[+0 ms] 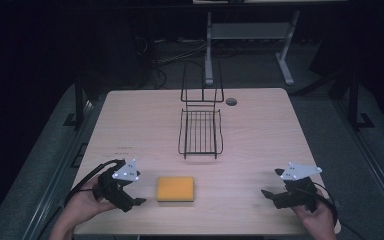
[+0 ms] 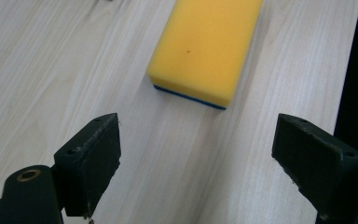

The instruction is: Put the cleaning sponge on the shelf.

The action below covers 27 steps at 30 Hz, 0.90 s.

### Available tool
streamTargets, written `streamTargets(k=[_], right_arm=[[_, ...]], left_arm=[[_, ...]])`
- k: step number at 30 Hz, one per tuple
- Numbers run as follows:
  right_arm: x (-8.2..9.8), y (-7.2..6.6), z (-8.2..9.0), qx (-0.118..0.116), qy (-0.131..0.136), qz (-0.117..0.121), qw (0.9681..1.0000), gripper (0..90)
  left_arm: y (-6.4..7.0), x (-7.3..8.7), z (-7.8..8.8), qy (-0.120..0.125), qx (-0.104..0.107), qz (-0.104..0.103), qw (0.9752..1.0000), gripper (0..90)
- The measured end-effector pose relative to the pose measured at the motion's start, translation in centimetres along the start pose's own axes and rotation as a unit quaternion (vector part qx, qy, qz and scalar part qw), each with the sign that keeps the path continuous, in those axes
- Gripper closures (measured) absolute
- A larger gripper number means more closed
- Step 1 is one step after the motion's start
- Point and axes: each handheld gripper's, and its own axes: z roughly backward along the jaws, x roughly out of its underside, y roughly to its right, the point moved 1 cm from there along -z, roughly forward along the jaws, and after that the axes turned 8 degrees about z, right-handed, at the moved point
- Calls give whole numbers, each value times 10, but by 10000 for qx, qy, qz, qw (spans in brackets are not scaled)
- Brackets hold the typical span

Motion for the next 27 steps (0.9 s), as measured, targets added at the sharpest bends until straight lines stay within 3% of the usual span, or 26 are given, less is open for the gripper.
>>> streamTargets(k=[4, 7, 27], right_arm=[[0, 0, 1, -21, 8, 7, 10000, 154], [0, -1, 1, -35, 24, 38, 10000, 154], [-1, -1, 2, -41, 64, 64, 10000, 155]], left_arm=[[1, -7, -3, -46, 132, -109, 9998, 176], [1, -9, -5, -86, 171, -82, 9998, 176], [2, -38, -22, -380, 301, -258, 9985, 174]])
